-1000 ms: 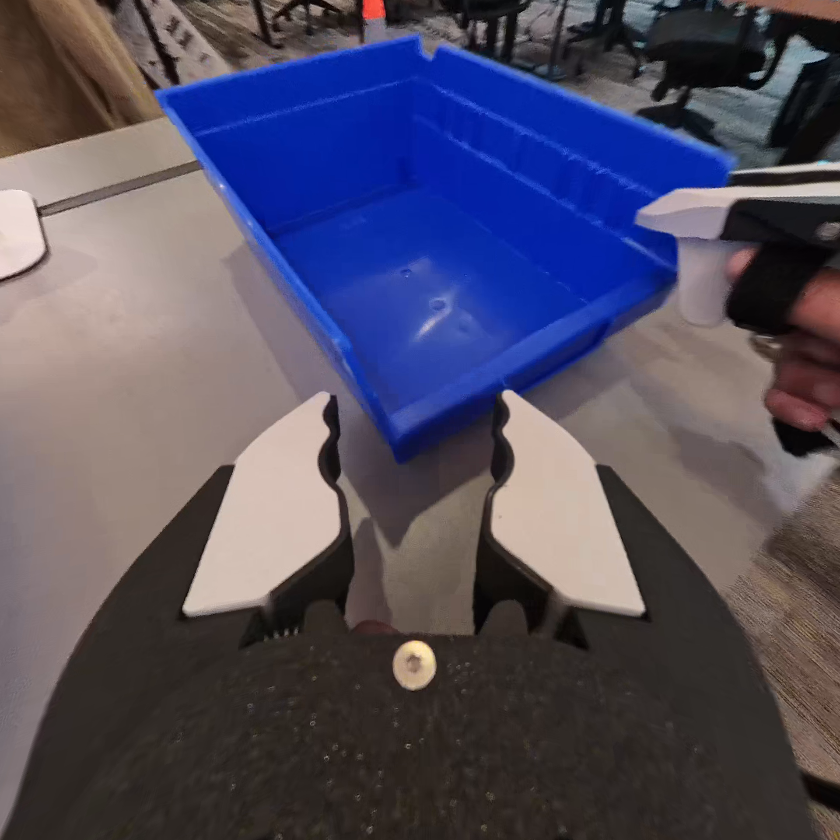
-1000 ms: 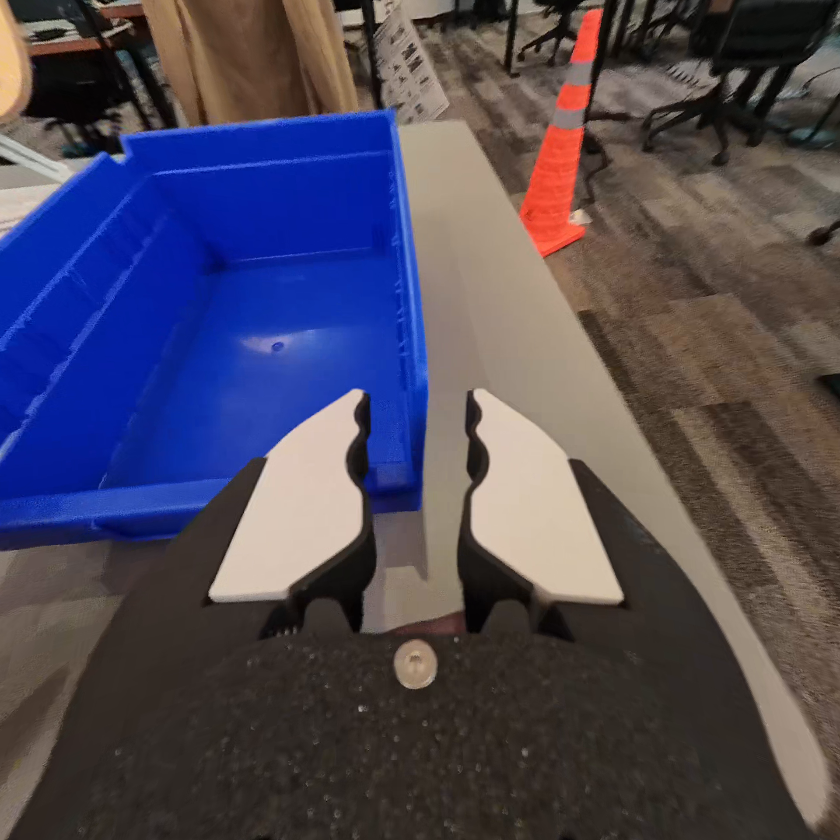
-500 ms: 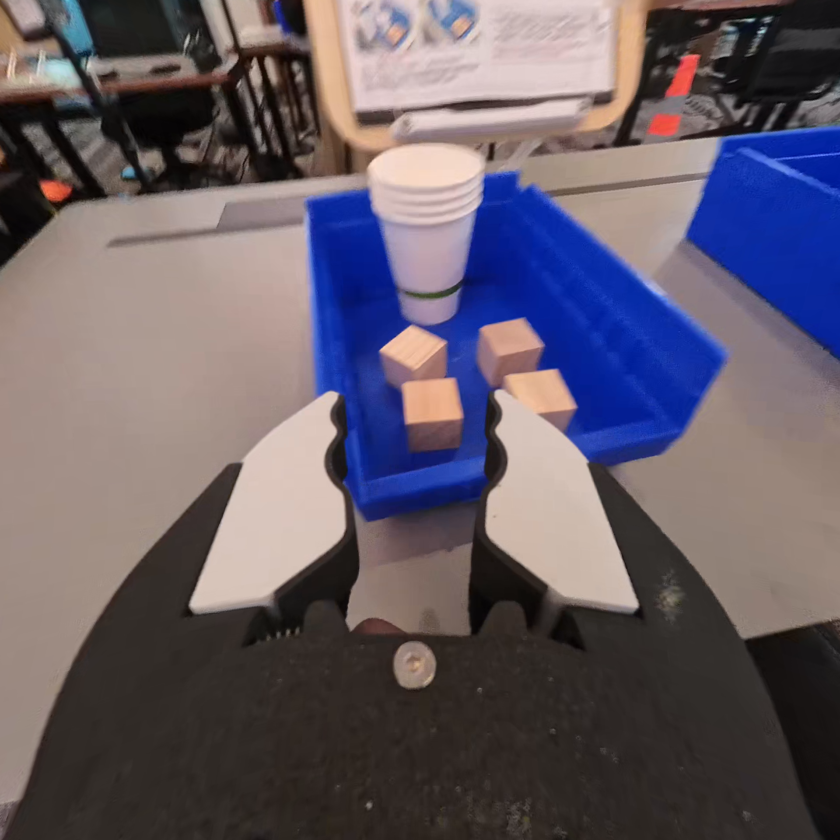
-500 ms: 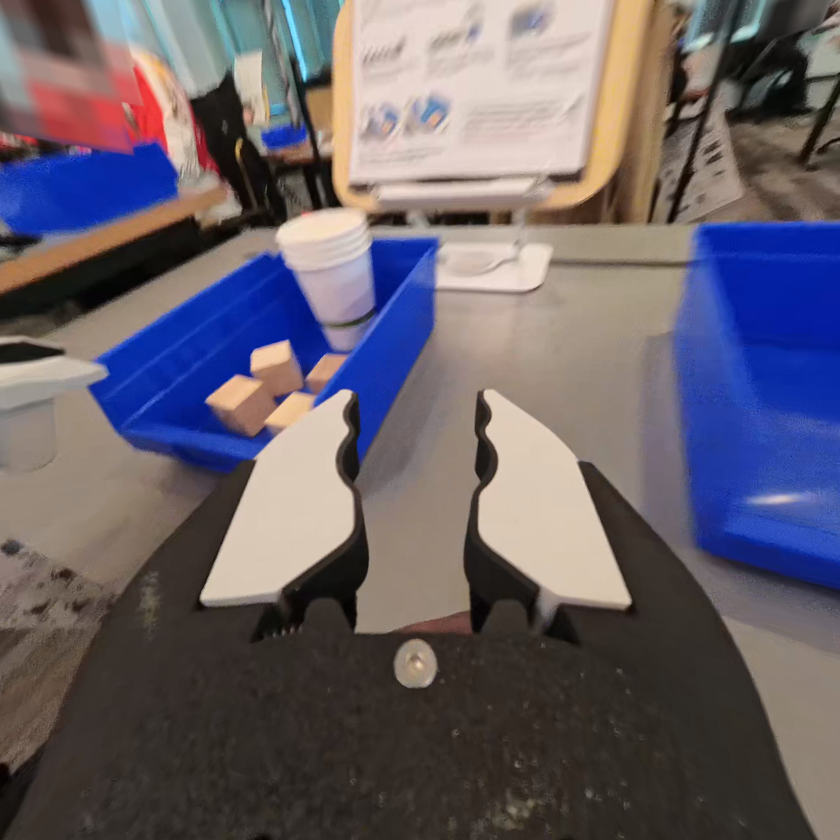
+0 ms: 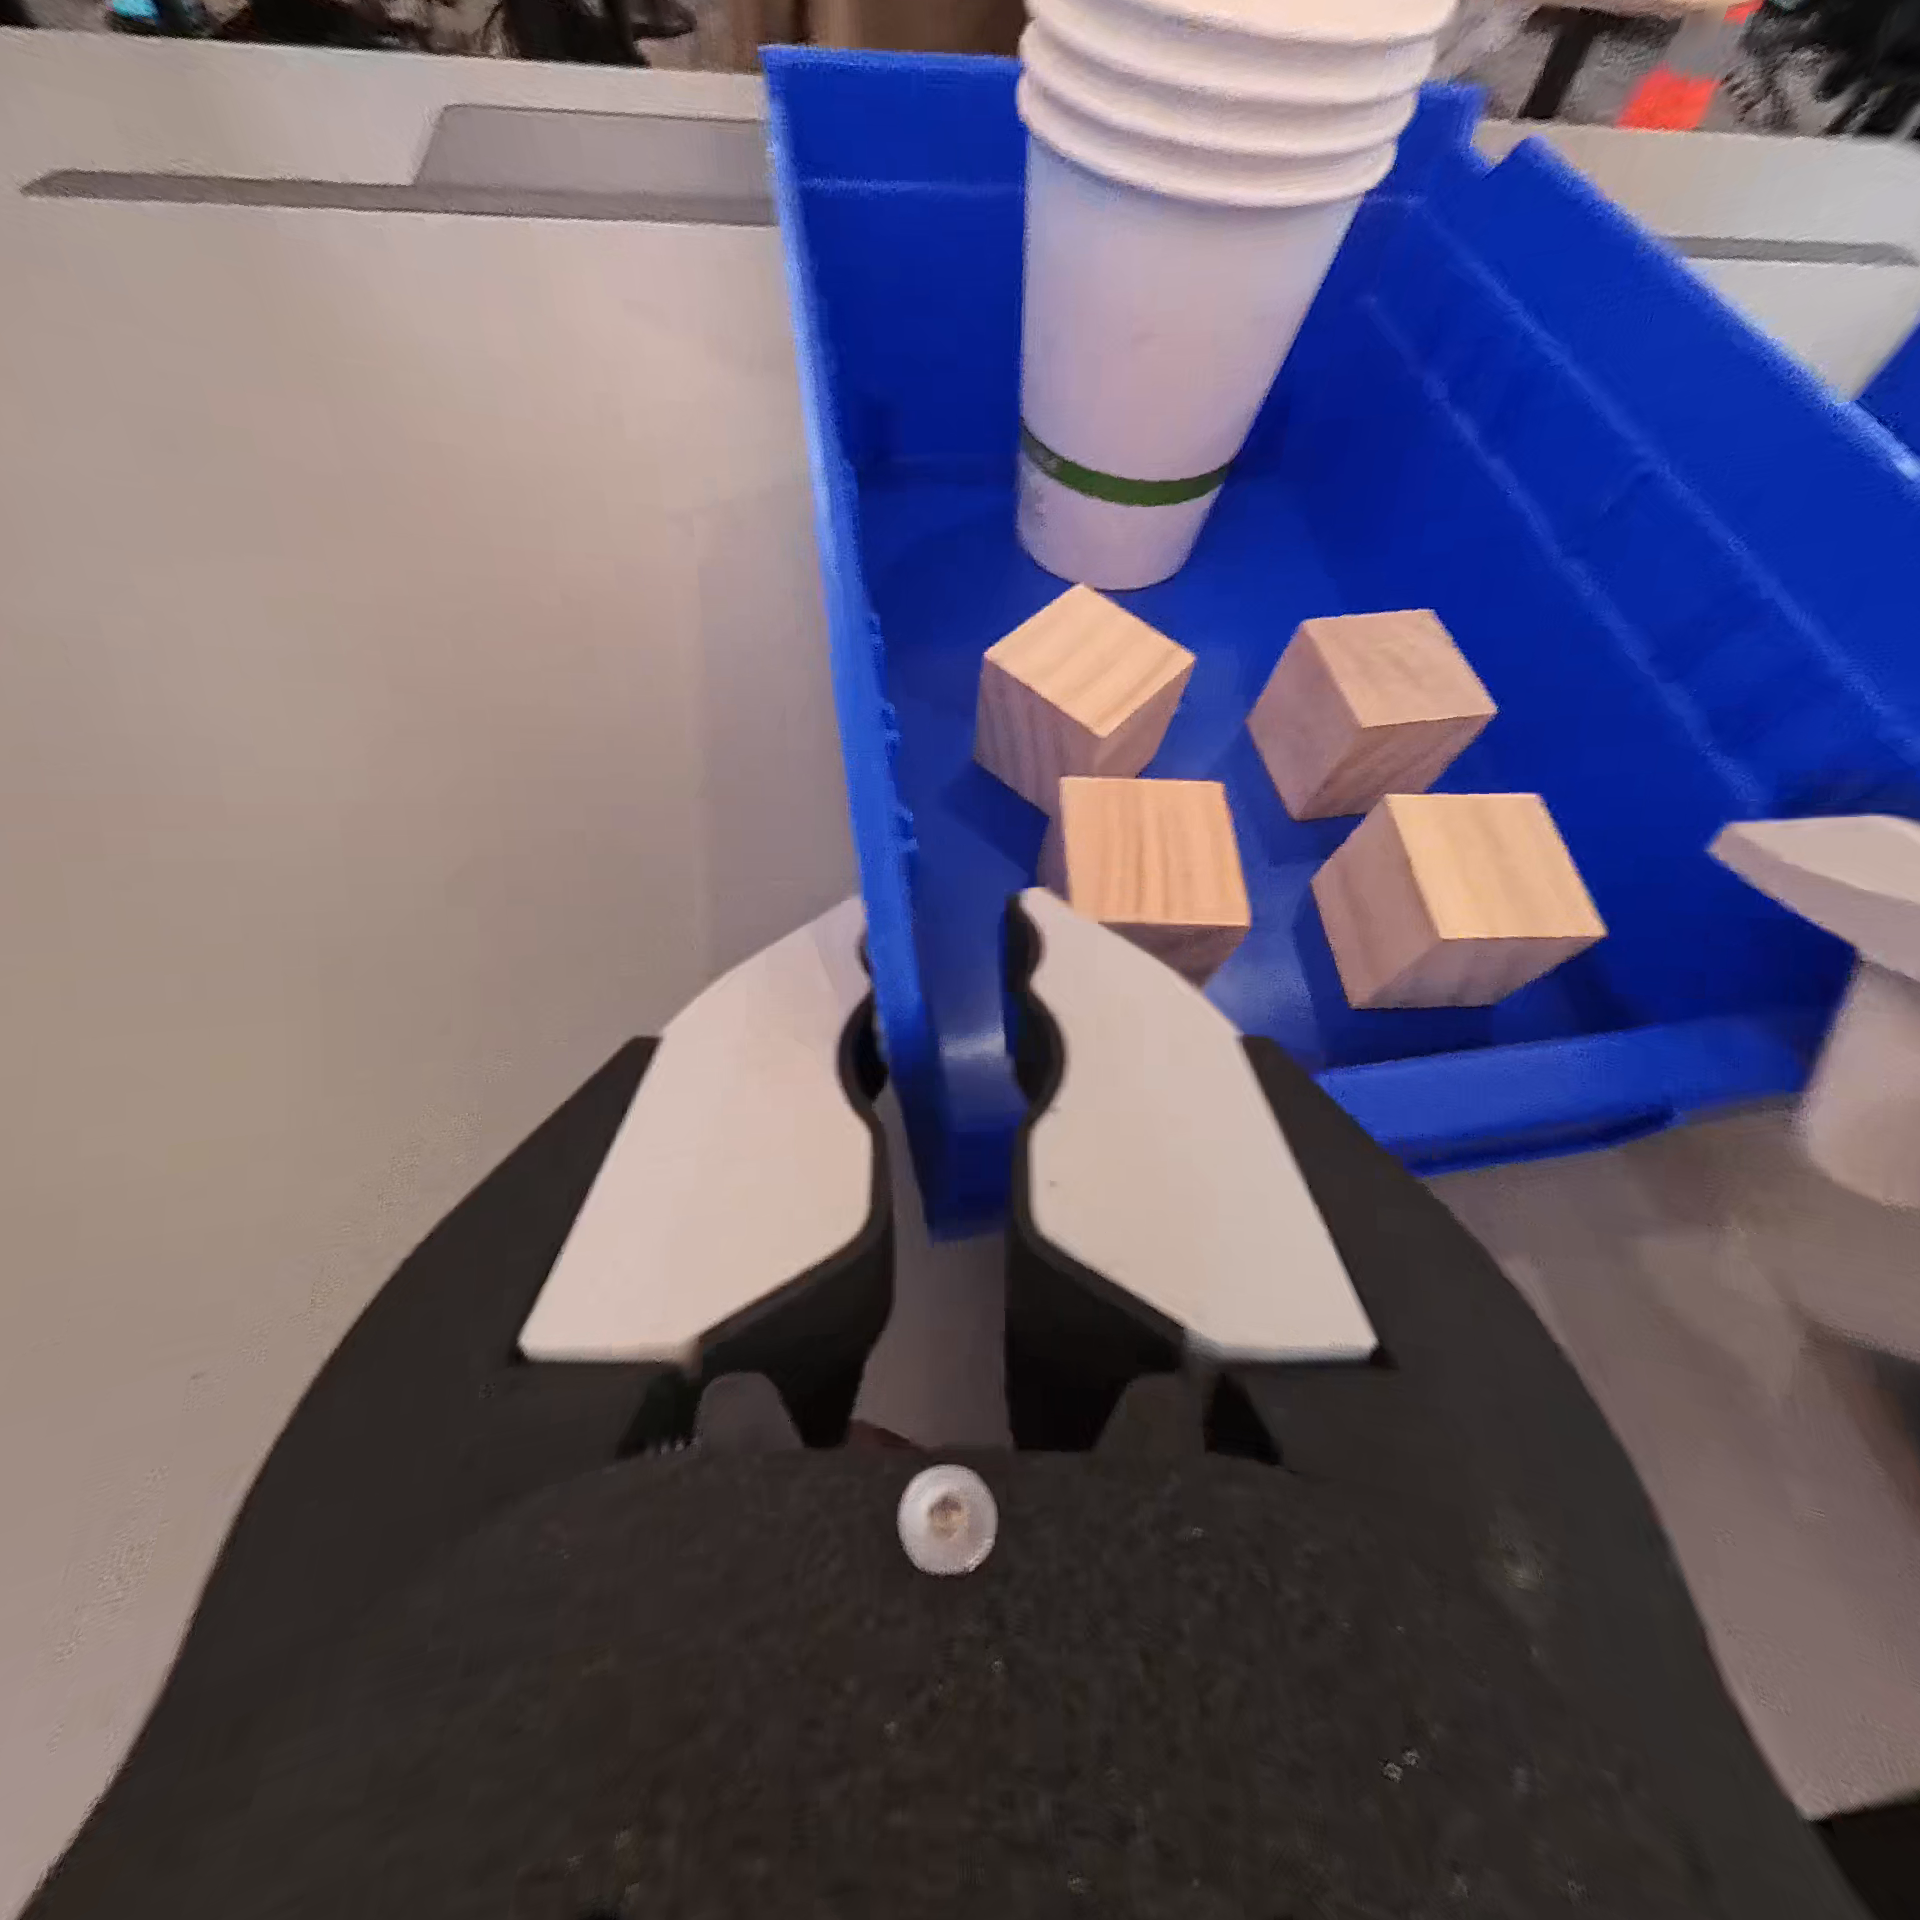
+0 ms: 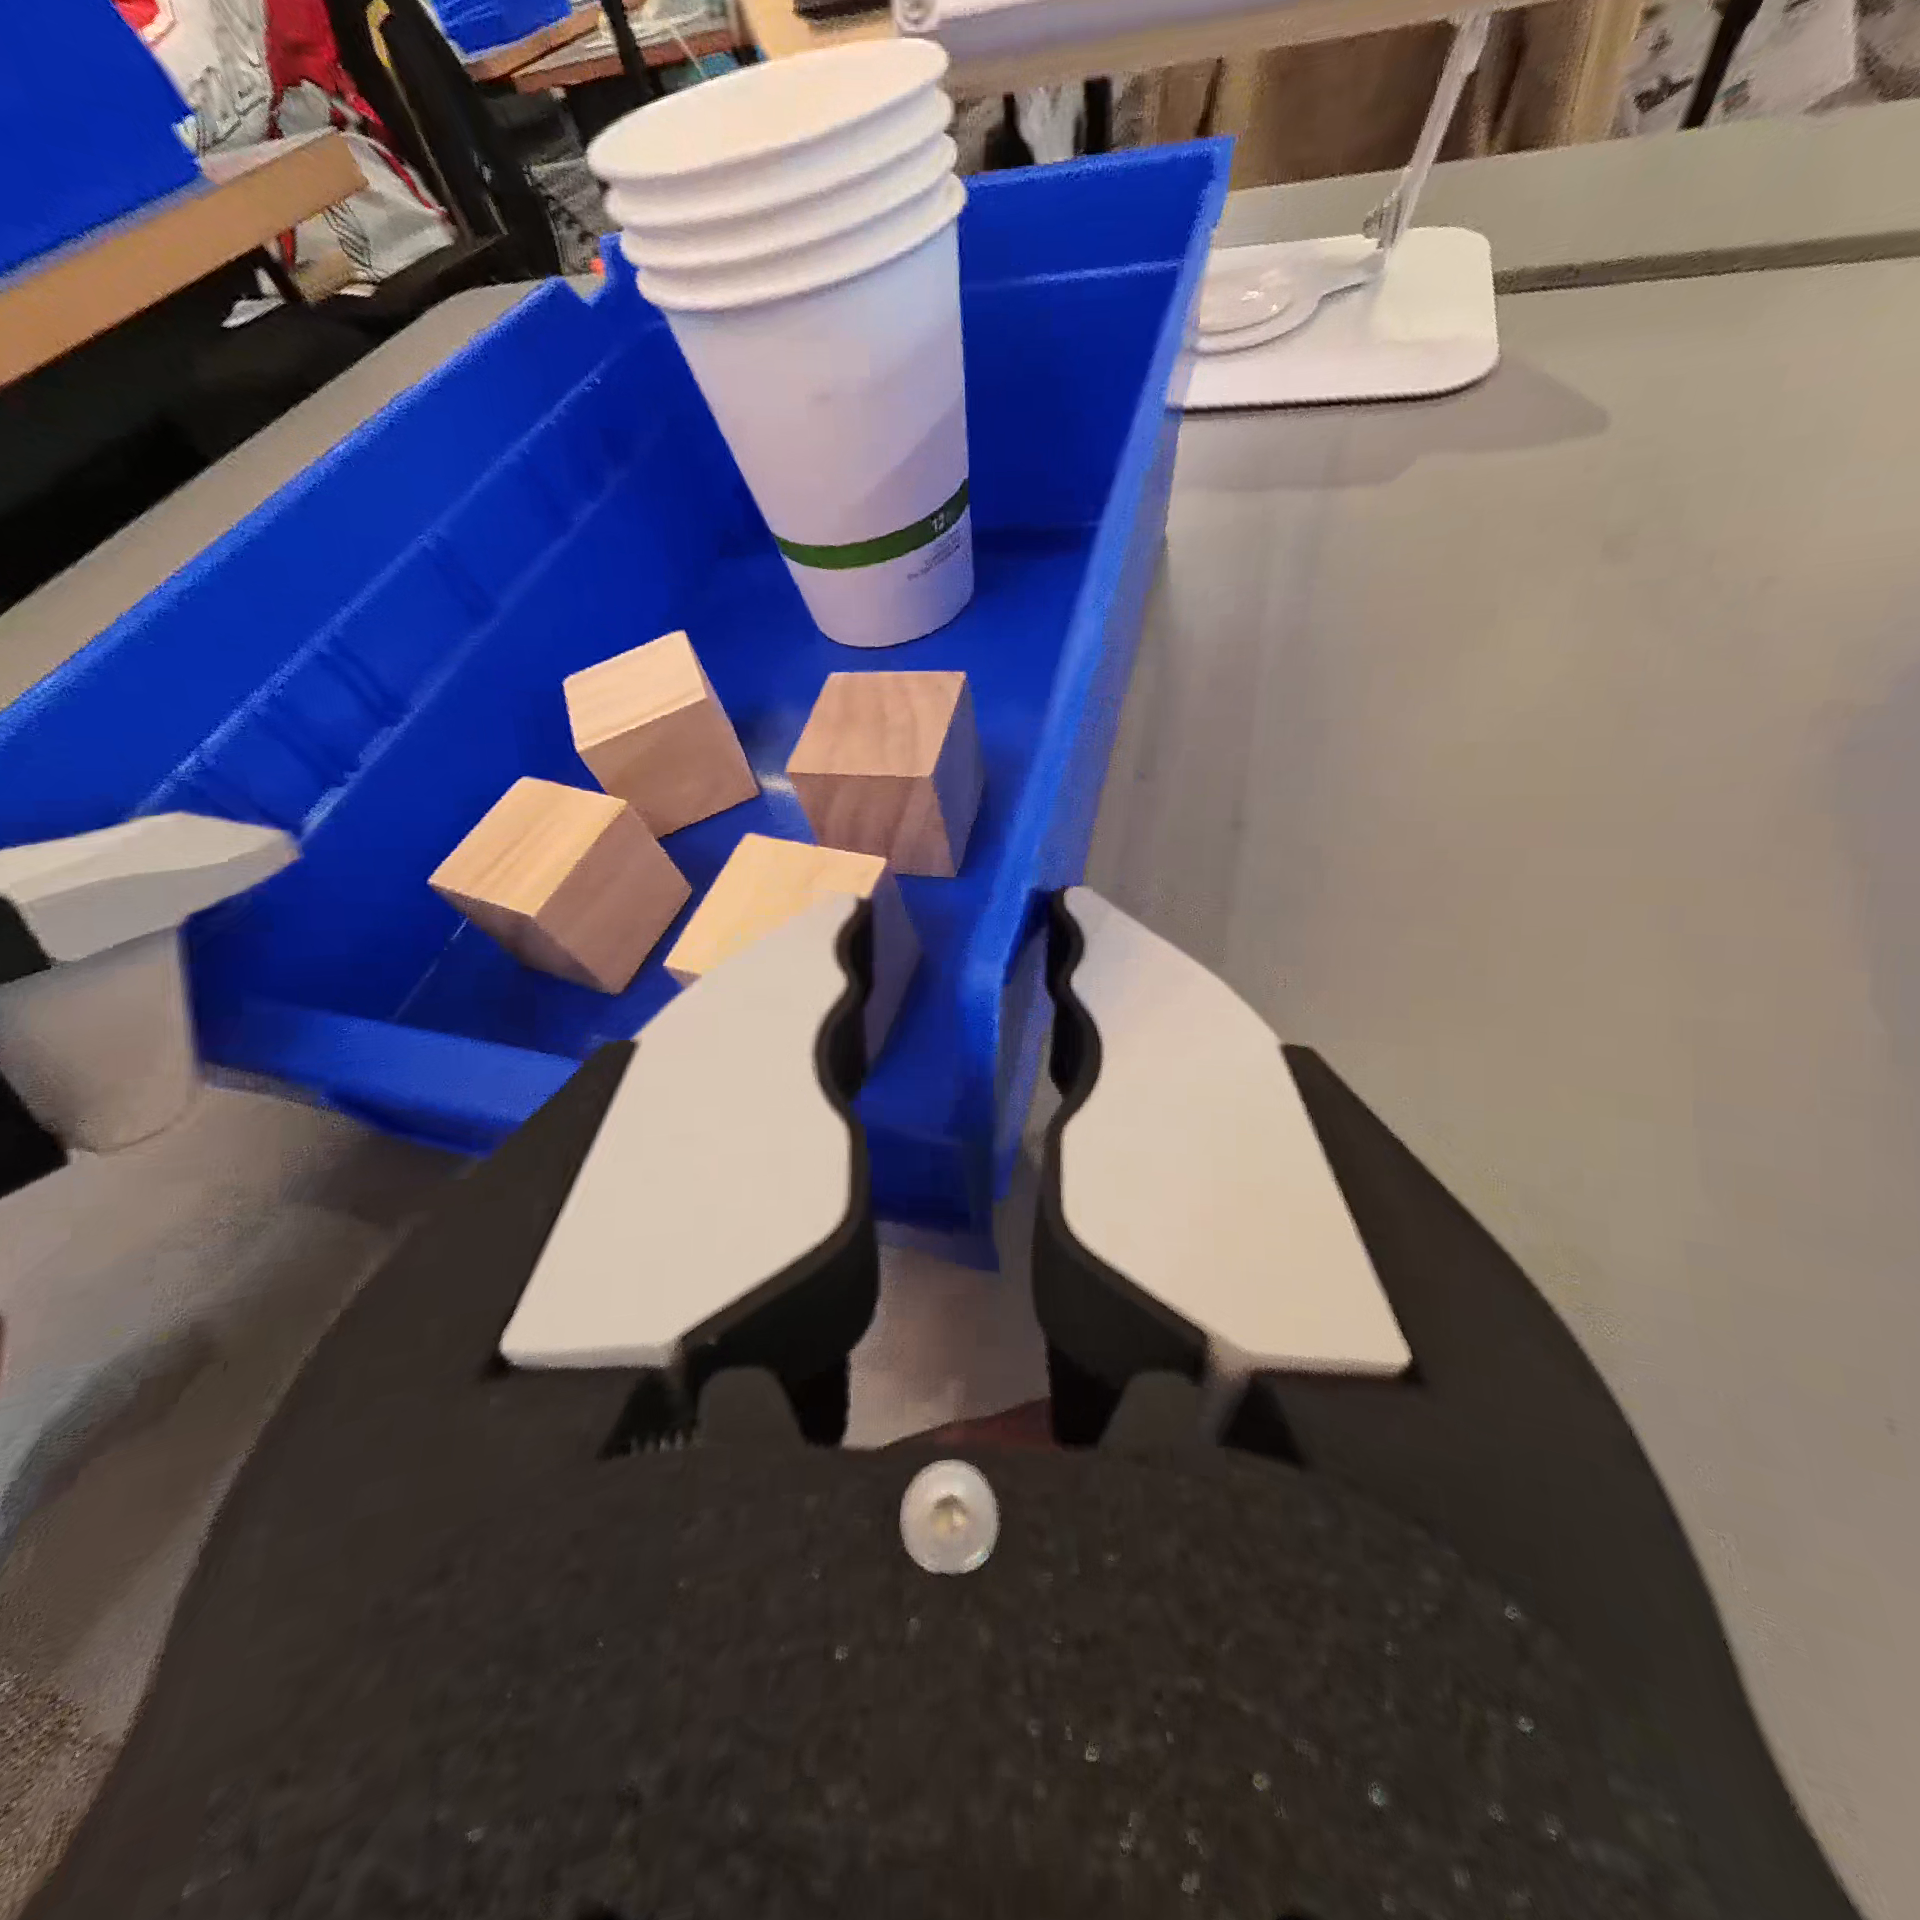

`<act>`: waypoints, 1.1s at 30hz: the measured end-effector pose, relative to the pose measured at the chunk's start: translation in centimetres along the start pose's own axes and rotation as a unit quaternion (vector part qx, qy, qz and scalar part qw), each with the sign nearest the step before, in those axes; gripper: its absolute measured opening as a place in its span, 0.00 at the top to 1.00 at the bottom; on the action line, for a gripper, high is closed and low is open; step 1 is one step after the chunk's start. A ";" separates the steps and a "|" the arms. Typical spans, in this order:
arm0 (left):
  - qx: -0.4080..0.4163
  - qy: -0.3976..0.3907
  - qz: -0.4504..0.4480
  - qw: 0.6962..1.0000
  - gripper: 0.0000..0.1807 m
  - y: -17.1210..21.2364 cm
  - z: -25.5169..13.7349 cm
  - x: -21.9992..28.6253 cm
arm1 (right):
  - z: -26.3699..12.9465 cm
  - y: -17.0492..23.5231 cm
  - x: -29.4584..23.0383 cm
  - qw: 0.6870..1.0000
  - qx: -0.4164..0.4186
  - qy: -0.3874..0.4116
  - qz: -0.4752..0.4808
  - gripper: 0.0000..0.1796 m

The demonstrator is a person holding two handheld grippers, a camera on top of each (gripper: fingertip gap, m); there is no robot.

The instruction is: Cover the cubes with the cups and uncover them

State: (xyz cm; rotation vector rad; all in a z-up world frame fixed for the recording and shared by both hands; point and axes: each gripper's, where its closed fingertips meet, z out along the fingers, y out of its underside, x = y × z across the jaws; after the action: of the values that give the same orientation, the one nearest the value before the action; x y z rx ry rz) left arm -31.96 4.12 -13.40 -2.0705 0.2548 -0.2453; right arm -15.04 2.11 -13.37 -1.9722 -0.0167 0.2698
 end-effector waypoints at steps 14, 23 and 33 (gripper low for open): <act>-0.011 -0.060 -0.017 0.998 0.99 0.2 -3.4 -14.2 | 4.1 -0.9 -12.9 1.000 -0.006 -0.009 -0.026 0.95; -0.004 -0.059 -0.010 0.998 0.99 -0.4 -3.2 -22.1 | 7.8 -0.1 -19.2 1.000 -0.003 -0.006 -0.030 0.95; 0.008 -0.055 -0.038 0.998 0.95 -1.3 -1.2 -22.2 | 9.0 -0.6 -19.2 0.999 0.005 -0.042 -0.021 0.88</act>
State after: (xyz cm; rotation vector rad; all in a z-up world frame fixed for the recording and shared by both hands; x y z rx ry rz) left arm -53.43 9.97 -13.17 -2.0721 0.1063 -0.1784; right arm -35.44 7.89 -12.74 -1.9467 -0.1105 0.3245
